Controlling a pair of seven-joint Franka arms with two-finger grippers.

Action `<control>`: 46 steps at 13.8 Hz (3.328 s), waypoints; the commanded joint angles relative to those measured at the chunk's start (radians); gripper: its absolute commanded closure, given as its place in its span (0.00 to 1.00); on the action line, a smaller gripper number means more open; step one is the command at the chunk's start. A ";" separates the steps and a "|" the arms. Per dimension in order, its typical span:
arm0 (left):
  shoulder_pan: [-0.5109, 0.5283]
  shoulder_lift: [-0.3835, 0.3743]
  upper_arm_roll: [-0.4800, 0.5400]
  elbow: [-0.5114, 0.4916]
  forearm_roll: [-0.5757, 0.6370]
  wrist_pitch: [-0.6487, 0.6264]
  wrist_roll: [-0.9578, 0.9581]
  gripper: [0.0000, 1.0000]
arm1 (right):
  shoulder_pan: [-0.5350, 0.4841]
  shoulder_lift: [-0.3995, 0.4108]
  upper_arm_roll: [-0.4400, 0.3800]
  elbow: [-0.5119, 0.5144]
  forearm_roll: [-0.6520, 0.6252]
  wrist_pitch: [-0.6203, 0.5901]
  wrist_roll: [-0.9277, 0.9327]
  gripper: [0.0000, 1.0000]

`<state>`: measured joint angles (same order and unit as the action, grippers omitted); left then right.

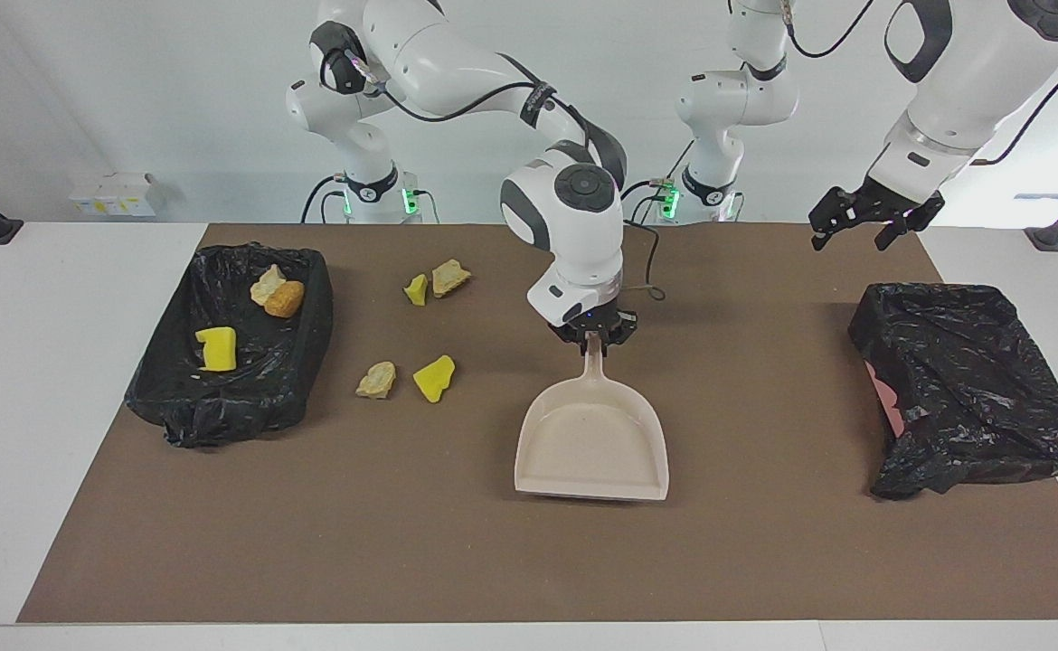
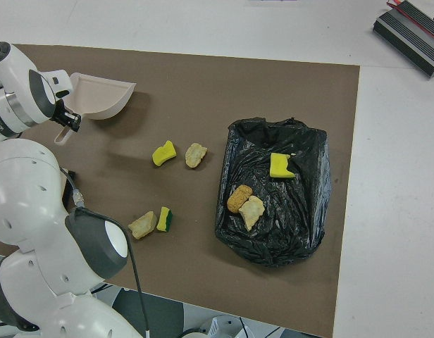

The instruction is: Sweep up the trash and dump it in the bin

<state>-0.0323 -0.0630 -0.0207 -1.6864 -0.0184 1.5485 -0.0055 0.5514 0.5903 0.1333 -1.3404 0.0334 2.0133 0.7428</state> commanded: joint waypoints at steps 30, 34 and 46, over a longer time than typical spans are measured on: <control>0.009 -0.043 -0.002 -0.062 0.000 0.021 0.012 0.00 | 0.275 -0.567 0.011 -0.723 0.178 0.031 -0.039 0.02; -0.001 -0.041 -0.004 -0.082 0.000 0.094 0.006 0.00 | 0.315 -0.527 0.011 -0.807 0.178 0.176 -0.037 0.02; -0.093 0.066 -0.018 -0.067 -0.026 0.255 -0.045 0.00 | 0.314 -0.475 0.011 -0.844 0.243 0.262 -0.077 0.53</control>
<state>-0.1038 -0.0051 -0.0495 -1.7468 -0.0333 1.7699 -0.0342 0.8706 0.1191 0.1454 -2.1699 0.2328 2.2536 0.7110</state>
